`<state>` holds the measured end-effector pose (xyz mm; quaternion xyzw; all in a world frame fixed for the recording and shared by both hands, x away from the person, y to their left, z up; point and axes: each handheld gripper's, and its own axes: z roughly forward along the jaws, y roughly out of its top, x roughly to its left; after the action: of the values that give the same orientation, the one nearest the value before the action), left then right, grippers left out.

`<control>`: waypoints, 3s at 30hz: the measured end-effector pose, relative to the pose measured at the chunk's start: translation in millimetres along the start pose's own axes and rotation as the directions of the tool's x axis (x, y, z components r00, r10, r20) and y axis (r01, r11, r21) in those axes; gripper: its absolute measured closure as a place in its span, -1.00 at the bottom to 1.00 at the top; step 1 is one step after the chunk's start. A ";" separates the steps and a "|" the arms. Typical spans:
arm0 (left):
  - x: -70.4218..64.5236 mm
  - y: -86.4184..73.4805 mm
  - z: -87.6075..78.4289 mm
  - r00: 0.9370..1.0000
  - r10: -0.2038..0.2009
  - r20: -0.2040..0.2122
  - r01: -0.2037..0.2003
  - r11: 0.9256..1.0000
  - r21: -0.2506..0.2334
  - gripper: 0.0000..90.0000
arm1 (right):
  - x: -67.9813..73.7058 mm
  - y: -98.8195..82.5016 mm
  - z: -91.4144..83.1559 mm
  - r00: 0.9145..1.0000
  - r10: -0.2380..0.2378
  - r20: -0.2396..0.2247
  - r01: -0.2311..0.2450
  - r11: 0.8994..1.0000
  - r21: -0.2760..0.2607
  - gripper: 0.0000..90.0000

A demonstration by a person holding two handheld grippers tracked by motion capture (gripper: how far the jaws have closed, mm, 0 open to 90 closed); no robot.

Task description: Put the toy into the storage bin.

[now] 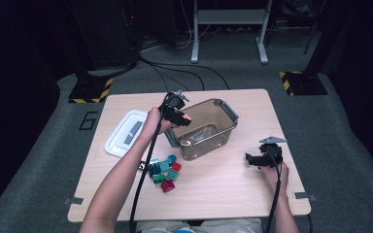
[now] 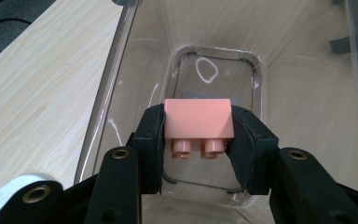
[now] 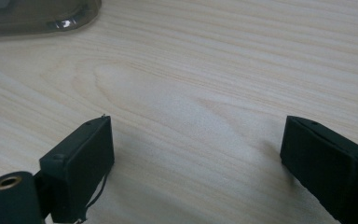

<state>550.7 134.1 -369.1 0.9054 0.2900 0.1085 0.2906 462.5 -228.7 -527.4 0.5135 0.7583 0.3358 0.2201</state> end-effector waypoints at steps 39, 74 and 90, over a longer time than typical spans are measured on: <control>-4.3 -74.2 -77.6 0.998 -0.058 -0.029 0.054 0.993 -0.108 -0.70 | 0.6 0.3 0.5 1.000 -0.001 0.004 0.001 1.000 -0.003 -0.80; 1.9 -174.8 -27.9 0.982 -0.191 0.000 0.191 0.982 -0.006 -0.68 | 1.0 0.2 0.5 1.000 0.001 0.006 -0.001 1.000 -0.002 -0.80; -1.3 -181.7 -0.1 0.987 -0.157 0.016 0.156 0.986 0.051 -0.33 | 1.0 0.2 0.4 1.000 0.001 0.006 -0.001 1.000 -0.002 -0.80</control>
<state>465.7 253.8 -476.0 0.8877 0.3599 0.0692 0.2788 462.6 -227.6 -527.5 0.5149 0.7569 0.3351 0.2228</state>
